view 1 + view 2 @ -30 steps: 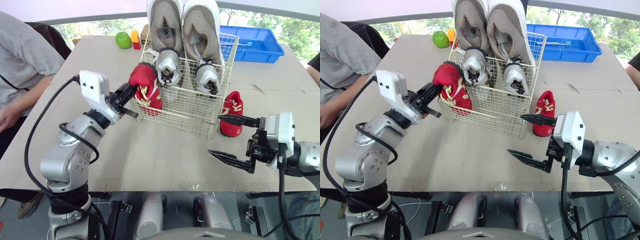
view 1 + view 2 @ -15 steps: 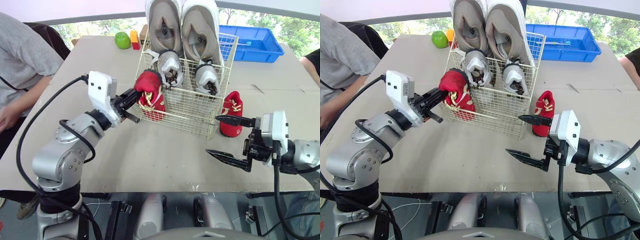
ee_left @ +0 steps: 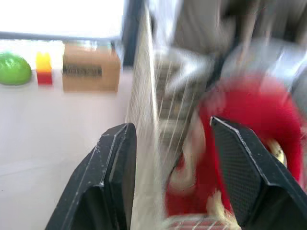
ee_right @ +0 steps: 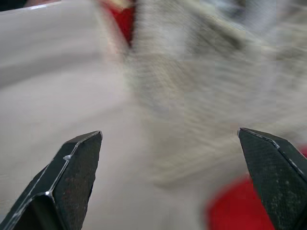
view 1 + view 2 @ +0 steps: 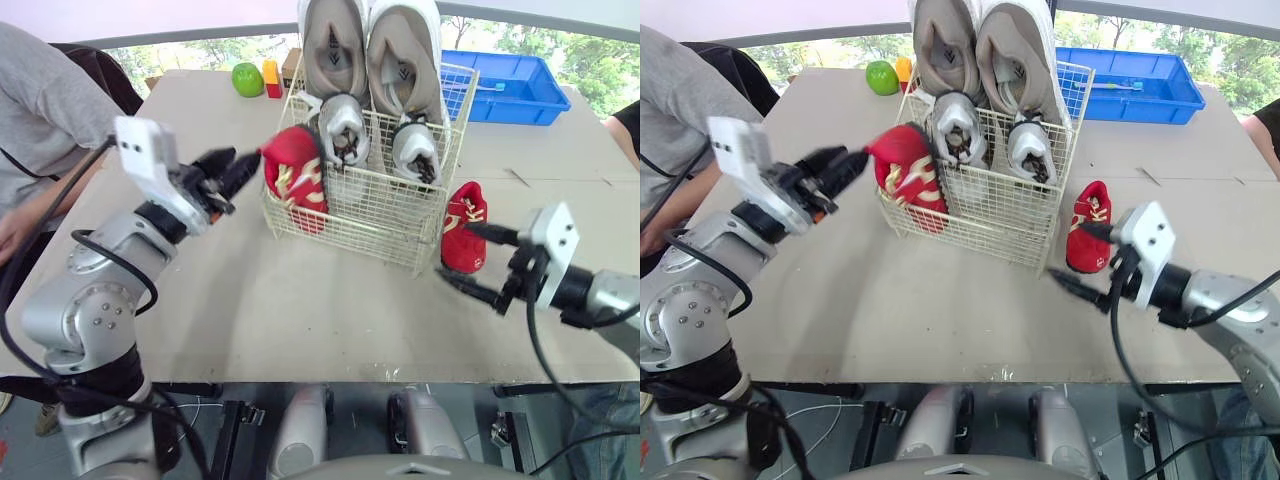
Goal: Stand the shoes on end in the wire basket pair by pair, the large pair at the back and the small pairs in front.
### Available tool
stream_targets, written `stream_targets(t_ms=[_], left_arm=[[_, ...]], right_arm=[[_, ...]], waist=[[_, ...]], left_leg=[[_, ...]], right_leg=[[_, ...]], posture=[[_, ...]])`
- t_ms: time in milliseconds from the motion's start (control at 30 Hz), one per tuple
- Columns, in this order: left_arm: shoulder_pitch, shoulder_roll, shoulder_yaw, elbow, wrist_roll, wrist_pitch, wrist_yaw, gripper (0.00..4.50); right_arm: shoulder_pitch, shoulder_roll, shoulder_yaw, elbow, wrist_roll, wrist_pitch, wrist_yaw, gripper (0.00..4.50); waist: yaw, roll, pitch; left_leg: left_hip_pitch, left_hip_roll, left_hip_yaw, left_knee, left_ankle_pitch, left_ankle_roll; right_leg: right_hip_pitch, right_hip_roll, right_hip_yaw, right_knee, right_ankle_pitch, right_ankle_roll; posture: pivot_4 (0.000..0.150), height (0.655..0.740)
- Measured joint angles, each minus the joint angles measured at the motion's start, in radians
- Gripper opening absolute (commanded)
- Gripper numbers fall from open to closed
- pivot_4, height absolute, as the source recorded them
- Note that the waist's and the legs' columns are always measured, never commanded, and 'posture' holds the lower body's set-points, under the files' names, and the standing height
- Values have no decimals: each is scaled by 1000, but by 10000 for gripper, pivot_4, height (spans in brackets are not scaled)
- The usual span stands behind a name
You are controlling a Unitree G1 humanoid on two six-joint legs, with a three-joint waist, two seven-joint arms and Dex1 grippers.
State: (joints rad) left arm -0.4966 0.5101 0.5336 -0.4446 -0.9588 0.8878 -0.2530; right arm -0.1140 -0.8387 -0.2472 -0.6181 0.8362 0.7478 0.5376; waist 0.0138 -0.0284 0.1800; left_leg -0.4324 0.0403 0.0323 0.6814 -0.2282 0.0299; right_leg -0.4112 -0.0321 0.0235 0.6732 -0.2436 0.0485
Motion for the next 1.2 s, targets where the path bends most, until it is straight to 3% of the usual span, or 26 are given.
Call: stream_targets(t_ms=[133, 267, 400, 567, 800, 900, 967, 1133, 1167, 1200], left_arm=[[7, 49, 4, -91, -296, 28, -50, 26681], [103, 113, -73, -188, -441, 45, -115, 26681], [248, 190, -167, -304, -412, 39, -272, 26681], [368, 253, -205, -336, -279, -33, -411, 26681], [427, 254, -229, -363, -224, -107, -441, 26681], [421, 263, -230, -372, -224, -119, -424, 27371], [406, 271, -233, -372, -232, -122, -402, 27371], [400, 280, -241, -373, -251, -130, -377, 27371], [400, 284, -247, -373, -252, -131, -371, 27371], [400, 285, -250, -373, -252, -131, -370, 27371]], right_arm=[[-67, -72, -81, 105, 83, 110, 2, 44131], [-182, -126, -50, 222, 44, 192, -15, 44131], [-378, -80, 76, 464, -16, 323, -55, 44131], [-487, -28, 173, 633, -86, 372, -29, 44131], [-622, -5, 291, 854, -221, 350, 79, 44131], [-668, 9, 366, 949, -291, 311, 151, 36375], [-728, 34, 424, 1036, -348, 263, 224, 25533], [-780, 73, 467, 1133, -413, 206, 318, 3811], [-786, 74, 471, 1147, -439, 193, 341, 336], [-786, 74, 472, 1149, -446, 188, 348, 336]], waist=[[-3, 1, 0], [-8, 1, 0], [-26, 1, 0], [-24, 3, 0], [-25, 3, 0], [-25, 3, 0], [-27, 3, 0], [-27, 3, -1], [-27, 3, -1], [-27, 2, -1]], left_leg=[[1, 0, 2, -2, 0, 0], [2, 0, 2, -4, 0, 0], [3, -1, 5, -5, 0, 0], [2, -1, 9, -8, 0, 0], [1, -1, 11, -11, 0, 0], [1, -1, 12, -12, 0, 0], [2, -1, 12, -12, 0, 0], [2, -1, 12, -11, 0, 0], [3, -1, 12, -11, 0, 0], [3, -1, 12, -11, 0, 0]], right_leg=[[0, -1, 2, -1, 0, 0], [-1, 1, 2, -1, 0, 0], [-1, 1, 4, -1, -2, -5], [-2, 2, 5, -4, -2, -4], [-2, 1, 5, -11, -2, -4], [-2, 1, 5, -11, 0, -1], [-2, 1, 5, -10, 0, 0], [-1, 1, 5, -10, 0, 0], [-1, 1, 5, -10, 0, -1], [-1, 1, 5, -10, 0, -1]], posture=[[1500, 7400], [1500, 7400], [1500, 7400], [1500, 7400], [1500, 7400], [1500, 7400], [1500, 7400], [1500, 7400], [1500, 7400], [1500, 7400]])
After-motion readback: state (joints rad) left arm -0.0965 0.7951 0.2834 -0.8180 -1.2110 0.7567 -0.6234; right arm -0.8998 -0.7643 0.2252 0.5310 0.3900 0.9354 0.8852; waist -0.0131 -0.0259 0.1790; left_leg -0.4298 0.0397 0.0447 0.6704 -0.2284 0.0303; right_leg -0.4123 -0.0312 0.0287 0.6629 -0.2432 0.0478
